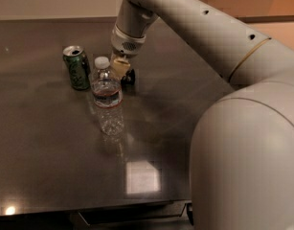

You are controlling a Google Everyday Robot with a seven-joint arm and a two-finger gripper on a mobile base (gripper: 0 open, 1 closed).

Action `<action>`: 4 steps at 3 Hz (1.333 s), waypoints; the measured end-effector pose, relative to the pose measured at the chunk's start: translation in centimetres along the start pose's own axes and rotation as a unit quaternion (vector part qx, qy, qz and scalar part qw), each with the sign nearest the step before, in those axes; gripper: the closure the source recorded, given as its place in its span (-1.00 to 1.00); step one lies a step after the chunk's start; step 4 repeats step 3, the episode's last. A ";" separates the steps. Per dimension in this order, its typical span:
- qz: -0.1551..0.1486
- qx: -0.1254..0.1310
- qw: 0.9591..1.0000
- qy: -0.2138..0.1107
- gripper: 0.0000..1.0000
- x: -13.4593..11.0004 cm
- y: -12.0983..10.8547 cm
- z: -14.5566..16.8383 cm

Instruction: Move rxbar chocolate near green can

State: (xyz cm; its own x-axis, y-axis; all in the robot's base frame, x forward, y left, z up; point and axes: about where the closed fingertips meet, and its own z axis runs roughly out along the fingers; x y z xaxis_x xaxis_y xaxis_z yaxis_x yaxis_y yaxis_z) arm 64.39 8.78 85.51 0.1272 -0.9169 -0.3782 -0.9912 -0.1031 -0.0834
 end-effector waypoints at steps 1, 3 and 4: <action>0.000 -0.005 1.000 -0.002 -0.77 -0.6 0.0 0.5; -0.001 -0.006 1.000 -0.002 -1.00 -0.7 0.0 0.7; -0.001 -0.006 1.000 -0.002 -1.00 -0.7 0.0 0.7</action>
Offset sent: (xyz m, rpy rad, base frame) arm -0.0009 0.0068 -0.0018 0.0033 0.0078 0.0038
